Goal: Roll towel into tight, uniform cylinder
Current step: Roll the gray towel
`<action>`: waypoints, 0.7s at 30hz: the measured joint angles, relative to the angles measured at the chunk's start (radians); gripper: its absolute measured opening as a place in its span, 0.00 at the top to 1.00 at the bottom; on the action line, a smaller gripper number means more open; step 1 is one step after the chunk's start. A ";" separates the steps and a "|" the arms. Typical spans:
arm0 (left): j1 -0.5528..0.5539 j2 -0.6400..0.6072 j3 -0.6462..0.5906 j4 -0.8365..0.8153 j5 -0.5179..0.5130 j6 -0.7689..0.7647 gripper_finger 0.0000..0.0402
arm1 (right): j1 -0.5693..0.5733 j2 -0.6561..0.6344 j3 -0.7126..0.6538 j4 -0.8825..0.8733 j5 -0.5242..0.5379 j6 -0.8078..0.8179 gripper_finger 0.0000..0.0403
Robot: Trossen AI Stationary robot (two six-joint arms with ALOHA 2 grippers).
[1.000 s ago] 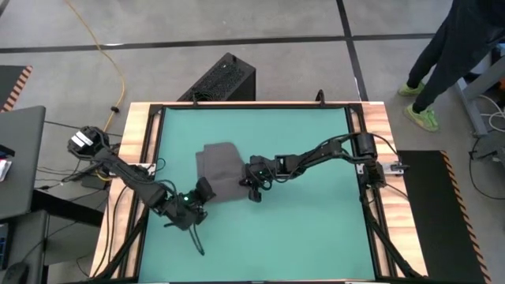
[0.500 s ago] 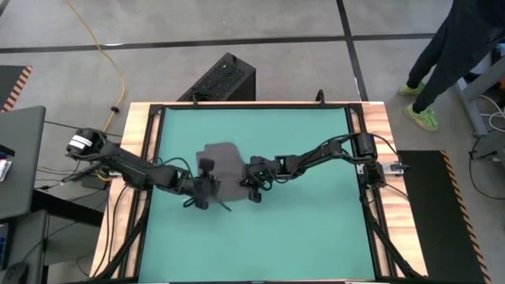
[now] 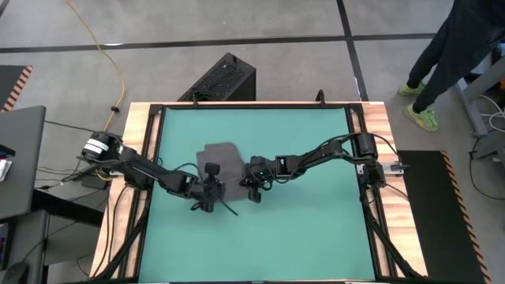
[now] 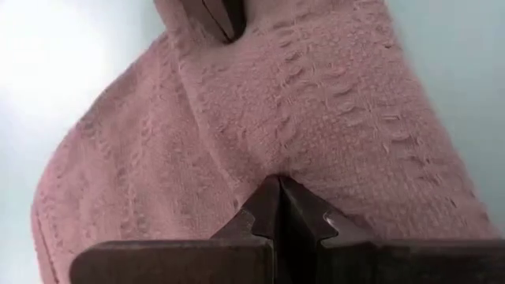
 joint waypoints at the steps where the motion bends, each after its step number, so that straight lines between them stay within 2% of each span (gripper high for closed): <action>1: 0.000 0.016 0.000 -0.001 -0.007 0.000 1.00 | 0.002 -0.014 -0.002 -0.004 0.003 -0.011 0.98; 6: 0.000 0.066 0.003 0.006 -0.018 -0.002 1.00 | -0.002 -0.106 0.002 0.005 0.033 -0.093 0.98; 10: -0.001 0.070 0.002 0.012 -0.016 0.028 1.00 | -0.042 -0.113 0.002 0.019 0.103 -0.180 0.98; 17: -0.003 0.071 0.001 0.030 0.032 0.089 1.00 | -0.139 -0.033 0.017 0.076 0.073 -0.188 0.98; 21: -0.006 0.073 0.001 0.039 0.060 0.115 1.00 | -0.162 -0.030 0.028 0.070 0.045 -0.189 0.98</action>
